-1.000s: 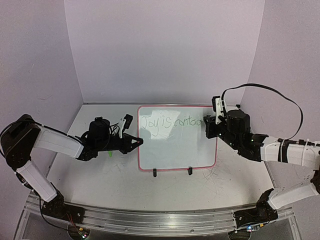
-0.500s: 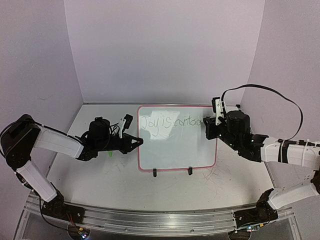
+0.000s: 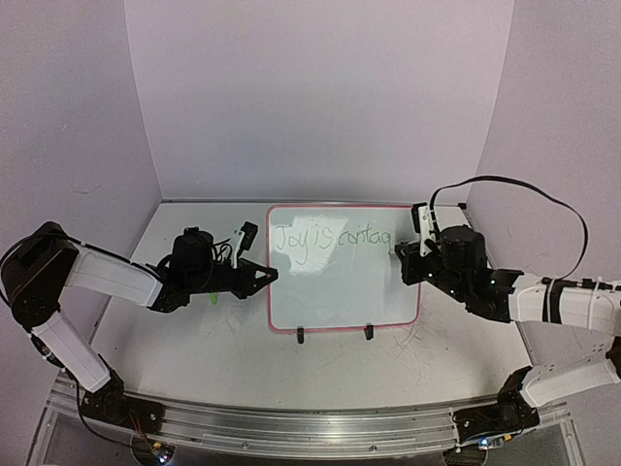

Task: Write a sentence on the whiteboard

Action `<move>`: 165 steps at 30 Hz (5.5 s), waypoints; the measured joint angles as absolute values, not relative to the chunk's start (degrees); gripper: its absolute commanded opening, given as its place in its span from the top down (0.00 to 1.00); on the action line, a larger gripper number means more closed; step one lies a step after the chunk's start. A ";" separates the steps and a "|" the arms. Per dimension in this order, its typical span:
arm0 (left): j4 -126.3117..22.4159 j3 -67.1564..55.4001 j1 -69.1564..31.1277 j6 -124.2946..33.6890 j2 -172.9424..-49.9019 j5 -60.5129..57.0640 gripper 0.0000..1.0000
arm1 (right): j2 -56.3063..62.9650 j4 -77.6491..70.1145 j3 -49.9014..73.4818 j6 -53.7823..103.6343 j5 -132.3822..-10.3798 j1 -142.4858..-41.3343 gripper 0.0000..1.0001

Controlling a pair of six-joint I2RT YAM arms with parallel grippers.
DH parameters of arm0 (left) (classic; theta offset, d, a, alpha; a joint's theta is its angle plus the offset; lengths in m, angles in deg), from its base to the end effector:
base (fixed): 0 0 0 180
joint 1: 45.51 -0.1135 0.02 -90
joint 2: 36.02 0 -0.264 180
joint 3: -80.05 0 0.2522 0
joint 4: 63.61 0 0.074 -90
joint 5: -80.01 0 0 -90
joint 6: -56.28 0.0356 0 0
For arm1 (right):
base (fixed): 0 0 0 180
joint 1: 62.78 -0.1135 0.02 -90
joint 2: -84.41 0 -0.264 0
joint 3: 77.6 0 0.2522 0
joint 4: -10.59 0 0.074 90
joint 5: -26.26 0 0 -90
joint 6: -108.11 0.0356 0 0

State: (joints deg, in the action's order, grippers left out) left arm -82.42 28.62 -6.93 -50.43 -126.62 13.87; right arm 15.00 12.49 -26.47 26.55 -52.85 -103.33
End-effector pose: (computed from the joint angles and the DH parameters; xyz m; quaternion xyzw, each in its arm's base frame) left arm 0.2398 -0.2097 0.1811 0.2683 0.7662 -0.4095 0.4161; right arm 0.2104 0.1712 0.2508 -0.1658 0.7817 0.1782 0.5743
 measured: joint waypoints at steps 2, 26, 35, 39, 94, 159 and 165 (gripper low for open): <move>-82.42 28.62 -6.93 -50.43 -126.62 13.87 1.00 | 15.00 12.29 -26.50 26.74 -53.02 -103.48 1.00; -82.79 28.93 -6.81 -50.43 -126.62 13.83 1.00 | 26.62 15.45 -28.39 23.47 -57.19 -102.45 1.00; -82.77 28.95 -6.55 -50.43 -126.44 13.36 1.00 | 25.71 15.09 -28.51 19.94 -57.17 -102.14 1.00; -82.77 29.01 -6.47 -50.43 -126.34 13.20 1.00 | 24.55 15.00 -28.51 19.52 -57.24 -102.14 1.00; -82.86 29.23 -6.27 -50.50 -126.27 12.54 1.00 | 20.90 13.69 -24.73 18.12 -51.18 -102.14 1.00; -82.73 29.29 -6.18 -50.45 -126.06 12.36 1.00 | 15.63 16.85 -23.00 16.61 -52.91 -102.07 1.00; -82.73 29.30 -6.18 -50.45 -126.06 12.36 1.00 | 14.62 17.73 -22.89 16.61 -52.60 -102.07 1.00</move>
